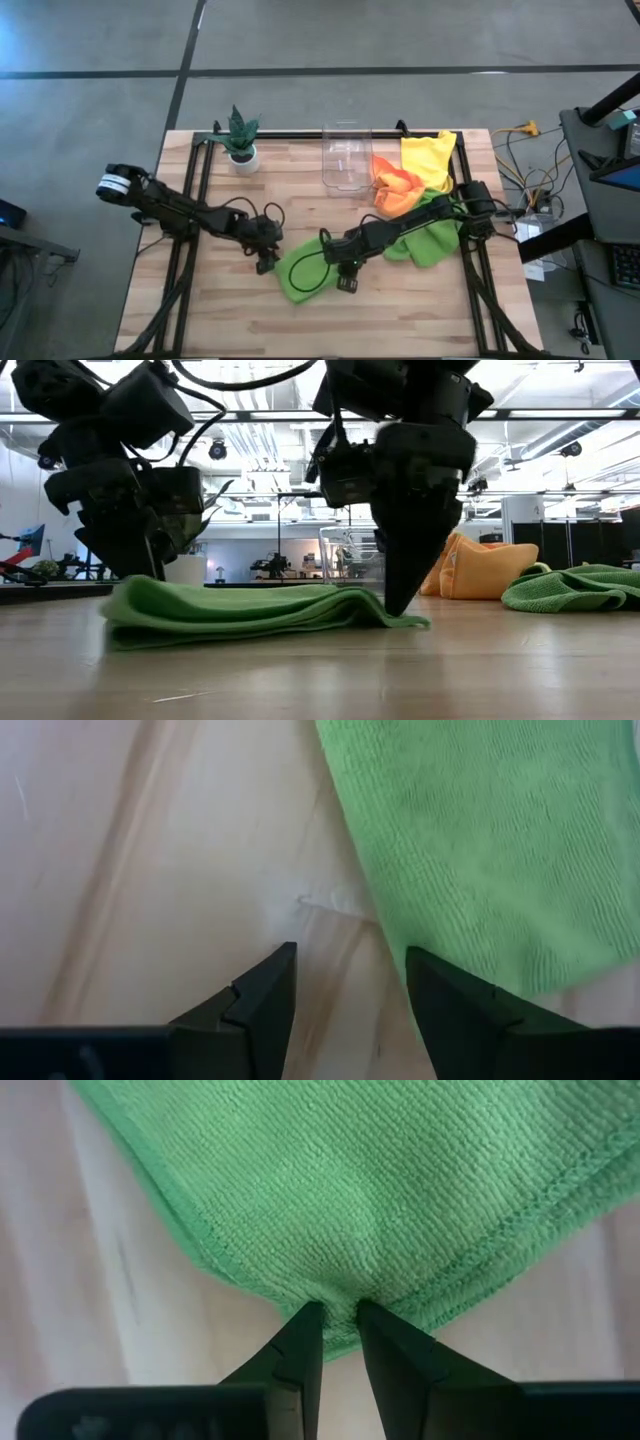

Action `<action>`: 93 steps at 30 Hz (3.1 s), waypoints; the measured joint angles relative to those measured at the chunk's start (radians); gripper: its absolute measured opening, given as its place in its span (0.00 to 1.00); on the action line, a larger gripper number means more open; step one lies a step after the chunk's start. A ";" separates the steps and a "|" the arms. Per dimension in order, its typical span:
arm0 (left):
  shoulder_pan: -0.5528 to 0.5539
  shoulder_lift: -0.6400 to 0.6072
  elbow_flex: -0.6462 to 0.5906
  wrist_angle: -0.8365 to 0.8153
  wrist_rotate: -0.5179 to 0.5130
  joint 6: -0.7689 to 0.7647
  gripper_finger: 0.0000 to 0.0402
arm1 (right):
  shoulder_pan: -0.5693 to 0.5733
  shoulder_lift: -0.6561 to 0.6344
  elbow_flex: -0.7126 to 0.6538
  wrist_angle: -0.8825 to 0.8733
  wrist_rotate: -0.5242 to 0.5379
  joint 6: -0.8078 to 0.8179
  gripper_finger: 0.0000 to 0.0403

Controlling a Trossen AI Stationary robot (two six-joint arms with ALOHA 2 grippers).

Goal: Fold microfiber towels
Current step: Fold the top green towel

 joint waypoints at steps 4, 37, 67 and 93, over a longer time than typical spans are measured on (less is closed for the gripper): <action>-0.022 -0.002 0.005 -0.008 0.001 -0.050 0.43 | -0.005 -0.014 -0.002 -0.062 0.035 -0.067 0.17; -0.109 -0.078 0.112 -0.094 -0.026 0.932 0.43 | 0.149 -0.411 -0.078 -0.056 0.411 0.239 0.17; -0.145 0.042 0.109 0.073 -0.074 2.252 0.43 | 0.281 -0.370 -0.067 -0.047 0.474 0.630 0.17; -0.145 0.047 0.108 0.022 -0.298 2.281 0.43 | 0.309 -0.371 -0.039 -0.057 0.474 0.587 0.17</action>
